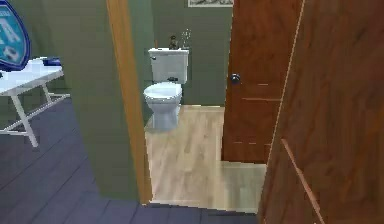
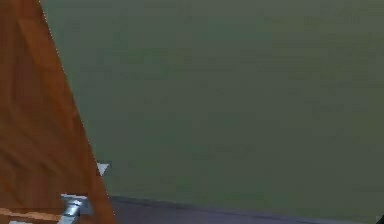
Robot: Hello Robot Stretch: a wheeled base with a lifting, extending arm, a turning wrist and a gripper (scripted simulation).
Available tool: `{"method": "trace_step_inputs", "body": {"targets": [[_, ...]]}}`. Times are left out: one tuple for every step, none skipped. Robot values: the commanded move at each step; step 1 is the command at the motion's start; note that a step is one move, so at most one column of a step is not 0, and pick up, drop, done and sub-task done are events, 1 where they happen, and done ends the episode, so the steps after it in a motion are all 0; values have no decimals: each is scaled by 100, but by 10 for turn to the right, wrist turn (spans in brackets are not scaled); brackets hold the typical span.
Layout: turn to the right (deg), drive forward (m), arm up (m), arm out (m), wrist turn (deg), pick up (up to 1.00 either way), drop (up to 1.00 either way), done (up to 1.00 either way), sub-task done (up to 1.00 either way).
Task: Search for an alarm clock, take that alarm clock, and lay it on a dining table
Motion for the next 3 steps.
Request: {"method": "trace_step_inputs", "body": {"targets": [[0, 100, 0, 0, 0, 0, 0, 0, 0], [30, 0, 0, 0, 0, 0, 0, 0, 0], [0, 90, 0, 0, 0, 0, 0, 0, 0]]}}
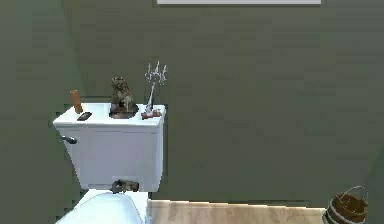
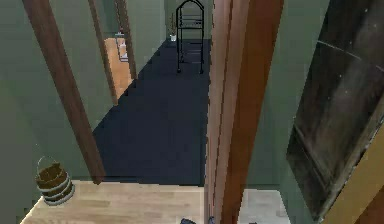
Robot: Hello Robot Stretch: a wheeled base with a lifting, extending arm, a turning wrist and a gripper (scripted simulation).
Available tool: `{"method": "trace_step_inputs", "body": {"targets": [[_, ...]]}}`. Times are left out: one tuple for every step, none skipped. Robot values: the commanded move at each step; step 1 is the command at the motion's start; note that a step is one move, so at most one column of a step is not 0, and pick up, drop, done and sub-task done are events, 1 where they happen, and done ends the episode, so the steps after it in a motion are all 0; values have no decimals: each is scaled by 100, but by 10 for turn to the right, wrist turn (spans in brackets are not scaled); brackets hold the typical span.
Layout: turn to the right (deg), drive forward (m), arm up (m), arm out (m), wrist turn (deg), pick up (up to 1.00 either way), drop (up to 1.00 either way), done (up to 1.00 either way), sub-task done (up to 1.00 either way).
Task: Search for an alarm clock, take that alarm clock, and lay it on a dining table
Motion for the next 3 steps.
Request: {"method": "trace_step_inputs", "body": {"targets": [[210, 0, 0, 0, 0, 0, 0, 0, 0], [0, 30, 0, 0, 0, 0, 0, 0, 0], [450, 0, 0, 0, 0, 0, 0, 0, 0]]}}
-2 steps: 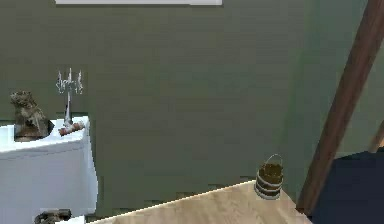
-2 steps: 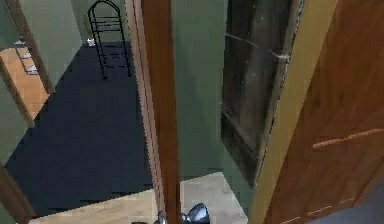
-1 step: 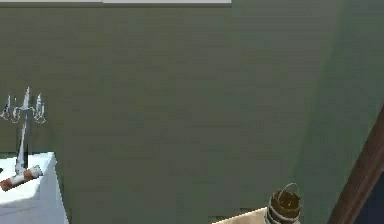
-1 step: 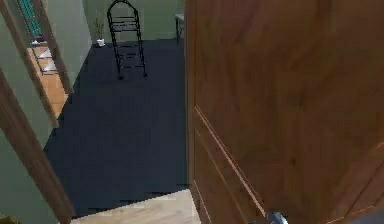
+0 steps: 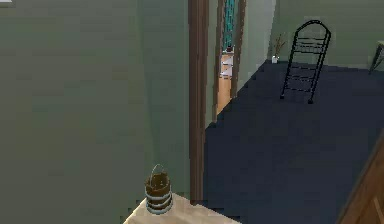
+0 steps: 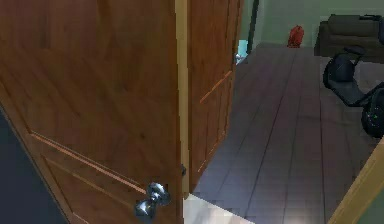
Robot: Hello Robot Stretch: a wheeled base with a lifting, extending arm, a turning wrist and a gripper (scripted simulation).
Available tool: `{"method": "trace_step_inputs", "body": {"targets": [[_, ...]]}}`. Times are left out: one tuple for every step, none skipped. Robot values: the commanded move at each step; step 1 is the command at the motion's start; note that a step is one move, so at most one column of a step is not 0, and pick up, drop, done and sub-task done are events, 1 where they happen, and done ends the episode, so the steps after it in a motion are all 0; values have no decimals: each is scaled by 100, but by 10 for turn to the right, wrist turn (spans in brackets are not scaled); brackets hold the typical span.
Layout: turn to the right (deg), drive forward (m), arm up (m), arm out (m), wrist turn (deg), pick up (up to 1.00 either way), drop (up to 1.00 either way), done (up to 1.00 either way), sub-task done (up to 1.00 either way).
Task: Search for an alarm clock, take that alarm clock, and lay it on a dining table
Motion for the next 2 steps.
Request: {"method": "trace_step_inputs", "body": {"targets": [[180, 0, 0, 0, 0, 0, 0, 0, 0], [0, 100, 0, 0, 0, 0, 0, 0, 0]]}}
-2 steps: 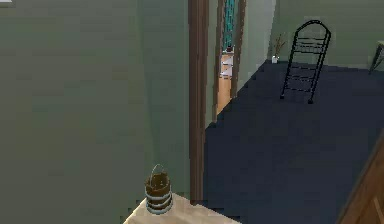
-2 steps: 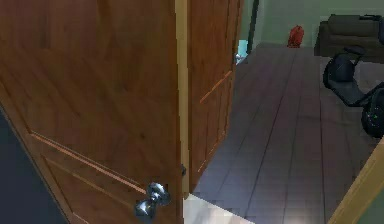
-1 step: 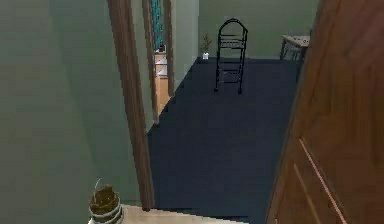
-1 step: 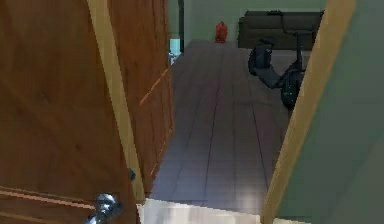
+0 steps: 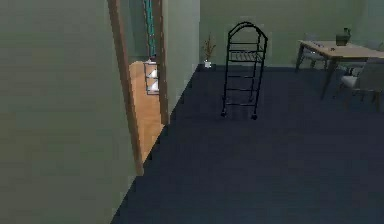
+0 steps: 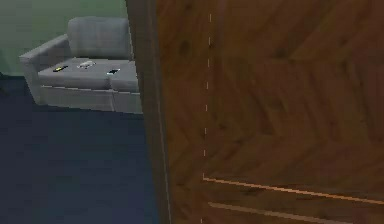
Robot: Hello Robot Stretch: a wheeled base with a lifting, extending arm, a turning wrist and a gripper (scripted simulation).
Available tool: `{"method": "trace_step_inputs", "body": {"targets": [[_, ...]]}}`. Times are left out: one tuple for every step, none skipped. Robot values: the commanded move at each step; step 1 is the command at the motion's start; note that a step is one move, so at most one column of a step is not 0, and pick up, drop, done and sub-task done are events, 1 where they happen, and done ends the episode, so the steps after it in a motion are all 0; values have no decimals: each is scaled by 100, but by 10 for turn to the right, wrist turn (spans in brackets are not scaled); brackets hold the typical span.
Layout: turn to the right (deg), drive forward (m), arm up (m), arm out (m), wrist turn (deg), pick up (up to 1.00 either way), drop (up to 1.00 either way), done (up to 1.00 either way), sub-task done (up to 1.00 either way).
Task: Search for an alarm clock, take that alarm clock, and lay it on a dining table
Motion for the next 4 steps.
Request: {"method": "trace_step_inputs", "body": {"targets": [[30, 0, 0, 0, 0, 0, 0, 0, 0], [0, 100, 0, 0, 0, 0, 0, 0, 0], [0, 70, 0, 0, 0, 0, 0, 0, 0], [-450, 0, 0, 0, 0, 0, 0, 0, 0]]}}
